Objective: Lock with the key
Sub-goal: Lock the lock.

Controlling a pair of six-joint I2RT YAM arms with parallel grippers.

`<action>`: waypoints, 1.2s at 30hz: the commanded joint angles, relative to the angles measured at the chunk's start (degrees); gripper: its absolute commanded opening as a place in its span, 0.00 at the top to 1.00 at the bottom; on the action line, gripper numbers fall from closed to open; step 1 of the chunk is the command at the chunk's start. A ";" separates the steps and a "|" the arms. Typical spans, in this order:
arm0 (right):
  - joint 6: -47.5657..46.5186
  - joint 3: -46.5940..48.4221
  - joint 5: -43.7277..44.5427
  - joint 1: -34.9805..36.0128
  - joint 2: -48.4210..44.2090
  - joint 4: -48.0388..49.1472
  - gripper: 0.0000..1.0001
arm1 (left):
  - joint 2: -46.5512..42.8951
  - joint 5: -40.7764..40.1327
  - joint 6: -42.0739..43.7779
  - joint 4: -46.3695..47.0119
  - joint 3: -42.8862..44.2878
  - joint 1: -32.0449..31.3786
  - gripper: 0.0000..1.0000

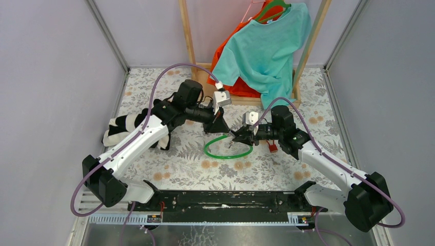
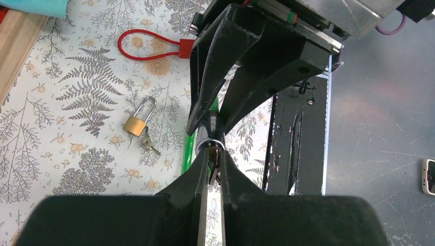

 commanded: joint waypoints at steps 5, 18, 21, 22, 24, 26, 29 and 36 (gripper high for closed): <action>-6.10 -0.19 6.27 -0.38 3.16 -7.42 1.00 | -3.37 5.25 -1.21 3.75 1.95 0.77 1.00; -8.20 -0.81 10.64 -0.53 3.64 -7.07 1.00 | -4.18 6.02 -4.74 3.05 1.17 3.93 1.00; -8.35 -0.50 10.74 -0.61 3.97 -7.78 1.00 | -4.73 6.02 -3.45 2.14 2.11 4.18 1.00; -8.40 -0.34 10.74 -0.57 4.18 -8.08 1.00 | -4.78 6.19 -2.61 1.43 2.58 4.19 1.00; -8.39 0.11 10.21 -0.81 4.55 -8.86 1.00 | -4.53 8.16 1.71 -2.77 4.36 4.15 1.00; -9.06 0.54 9.63 -0.99 4.97 -9.97 1.00 | -3.75 8.89 7.59 -8.19 6.51 4.09 1.00; -10.01 0.78 8.84 -1.15 5.38 -10.99 1.00 | -3.21 8.21 12.79 -12.33 8.23 4.10 1.00; -11.32 0.92 7.50 -1.40 5.55 -12.27 1.00 | -3.91 3.16 8.95 -8.05 7.61 4.10 1.00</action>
